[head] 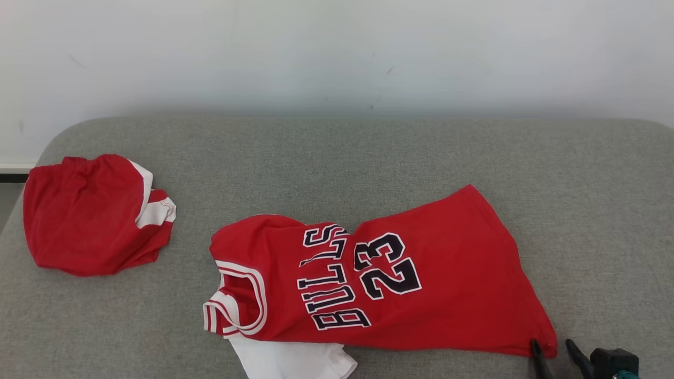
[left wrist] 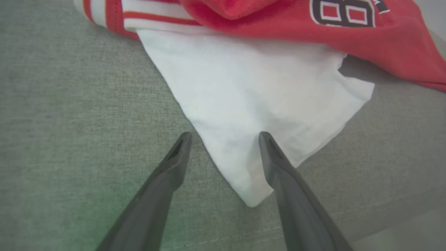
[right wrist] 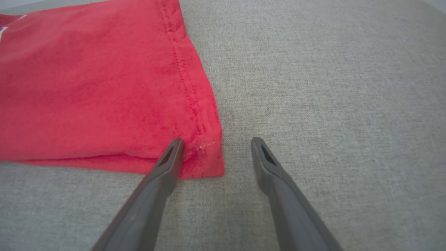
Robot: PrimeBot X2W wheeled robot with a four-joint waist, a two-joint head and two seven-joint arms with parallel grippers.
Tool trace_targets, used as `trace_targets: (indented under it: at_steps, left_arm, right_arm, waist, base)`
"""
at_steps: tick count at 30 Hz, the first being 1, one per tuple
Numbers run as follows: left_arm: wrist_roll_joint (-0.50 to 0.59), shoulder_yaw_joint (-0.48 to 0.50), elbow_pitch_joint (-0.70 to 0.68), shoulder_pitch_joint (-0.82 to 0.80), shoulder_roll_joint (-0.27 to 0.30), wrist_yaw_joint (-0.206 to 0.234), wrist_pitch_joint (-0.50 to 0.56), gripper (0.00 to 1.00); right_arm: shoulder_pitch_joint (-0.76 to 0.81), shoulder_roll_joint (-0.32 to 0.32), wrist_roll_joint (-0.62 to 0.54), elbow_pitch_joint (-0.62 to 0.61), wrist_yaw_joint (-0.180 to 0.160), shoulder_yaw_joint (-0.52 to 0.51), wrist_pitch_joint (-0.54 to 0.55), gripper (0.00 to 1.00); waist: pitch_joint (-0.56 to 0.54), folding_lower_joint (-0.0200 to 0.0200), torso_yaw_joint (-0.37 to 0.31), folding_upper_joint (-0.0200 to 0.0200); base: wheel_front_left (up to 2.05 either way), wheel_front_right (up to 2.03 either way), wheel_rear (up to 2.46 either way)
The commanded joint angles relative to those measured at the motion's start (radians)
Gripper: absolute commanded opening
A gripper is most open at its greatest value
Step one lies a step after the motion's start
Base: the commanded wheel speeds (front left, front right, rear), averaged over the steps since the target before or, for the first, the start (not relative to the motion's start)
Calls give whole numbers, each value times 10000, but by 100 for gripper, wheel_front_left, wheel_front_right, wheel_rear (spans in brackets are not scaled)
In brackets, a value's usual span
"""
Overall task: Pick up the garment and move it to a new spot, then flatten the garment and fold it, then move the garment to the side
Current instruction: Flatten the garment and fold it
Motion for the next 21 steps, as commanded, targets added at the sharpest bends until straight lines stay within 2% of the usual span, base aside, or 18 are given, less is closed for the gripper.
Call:
trace_targets:
  at_steps: [1, 2, 4, 7, 13, 21]
  left_arm:
    - [-93, -100, 272, 104, -72, -63, 240, 100]
    - [-128, -130, 332, 89, -106, -79, 294, 47]
    - [-194, -211, 499, 17, -182, -103, 325, 0]
    - [-566, -123, 521, -57, -360, -179, 151, 0]
    - [-957, 194, -107, -113, -263, -214, -260, 0]
    - [-1008, 1017, -2619, -861, 348, -216, -357, 0]
  right_arm:
    - [-72, -2, 55, 104, -23, 84, 17, 36]
    - [-118, 6, 108, 165, -23, 138, 15, 0]
    - [-218, -18, 196, 355, -23, 250, 15, 0]
    - [-353, -124, 266, 235, -23, 337, 6, 0]
    - [46, -231, 389, -976, -23, 323, 2, 0]
    - [-215, -332, 804, -3130, -23, 552, -1, 0]
  waist:
    - [-26, 0, -27, 0]
    - [-37, 0, -39, 0]
    - [-87, 0, -52, 0]
    - [-184, 0, -40, 0]
    - [-374, 0, 16, 0]
    - [-191, 0, -45, 0]
  base:
    - [0, 0, 0]
    - [0, 0, 0]
    - [0, 0, 0]
    - [0, 0, 0]
    - [0, 0, 0]
    - [0, 0, 0]
